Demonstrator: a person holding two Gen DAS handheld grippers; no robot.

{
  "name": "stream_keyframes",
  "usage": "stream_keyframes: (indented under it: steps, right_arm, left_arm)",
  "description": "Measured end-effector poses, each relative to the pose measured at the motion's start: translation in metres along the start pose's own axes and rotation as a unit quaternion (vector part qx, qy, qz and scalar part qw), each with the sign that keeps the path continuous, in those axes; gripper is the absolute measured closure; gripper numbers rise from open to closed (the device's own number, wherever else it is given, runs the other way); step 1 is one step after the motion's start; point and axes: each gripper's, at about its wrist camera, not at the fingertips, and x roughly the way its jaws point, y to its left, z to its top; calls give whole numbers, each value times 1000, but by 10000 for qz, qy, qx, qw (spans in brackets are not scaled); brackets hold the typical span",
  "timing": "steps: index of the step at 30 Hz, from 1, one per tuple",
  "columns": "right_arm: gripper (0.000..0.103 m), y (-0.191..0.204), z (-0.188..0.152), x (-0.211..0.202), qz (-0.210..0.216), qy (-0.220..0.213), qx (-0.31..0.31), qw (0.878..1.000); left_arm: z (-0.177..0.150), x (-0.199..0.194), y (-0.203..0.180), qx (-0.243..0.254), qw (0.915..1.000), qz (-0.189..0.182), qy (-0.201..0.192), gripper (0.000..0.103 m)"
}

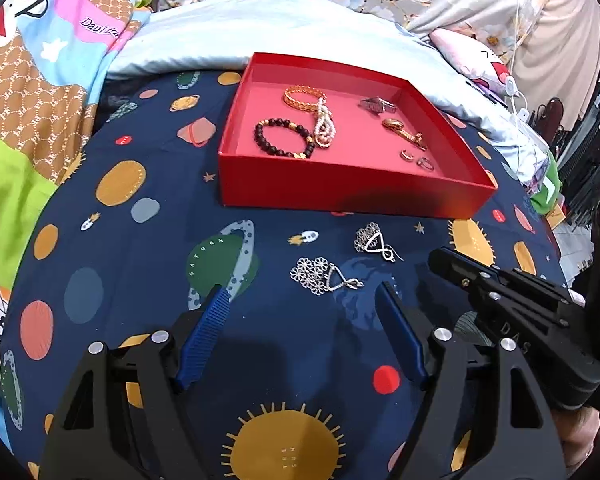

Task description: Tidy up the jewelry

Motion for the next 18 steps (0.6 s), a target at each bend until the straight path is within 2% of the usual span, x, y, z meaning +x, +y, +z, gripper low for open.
stream_keyframes:
  steps: [2, 12, 13, 15, 17, 18]
  right_arm:
    - [79, 8, 3, 2, 34, -26, -73, 10000]
    - [78, 29, 7, 29, -105, 151, -462, 9988]
    - [80, 31, 7, 30, -165, 142, -519, 9984]
    - [90, 33, 7, 31, -352, 125, -629, 9973]
    - [96, 31, 8, 31, -339, 143, -587, 9976]
    - [96, 28, 8, 30, -309, 154, -538, 9980]
  left_arm:
    - [0, -1, 3, -42, 10000, 49, 7, 30]
    - [-4, 1, 21, -219, 9996, 171, 90, 30]
    - [-4, 1, 22, -217, 9996, 172, 91, 30]
    - [-4, 2, 23, -225, 9996, 145, 96, 30]
    - [-4, 1, 23, -220, 9996, 125, 95, 30]
    - [-5, 1, 22, -208, 9997, 112, 98, 30]
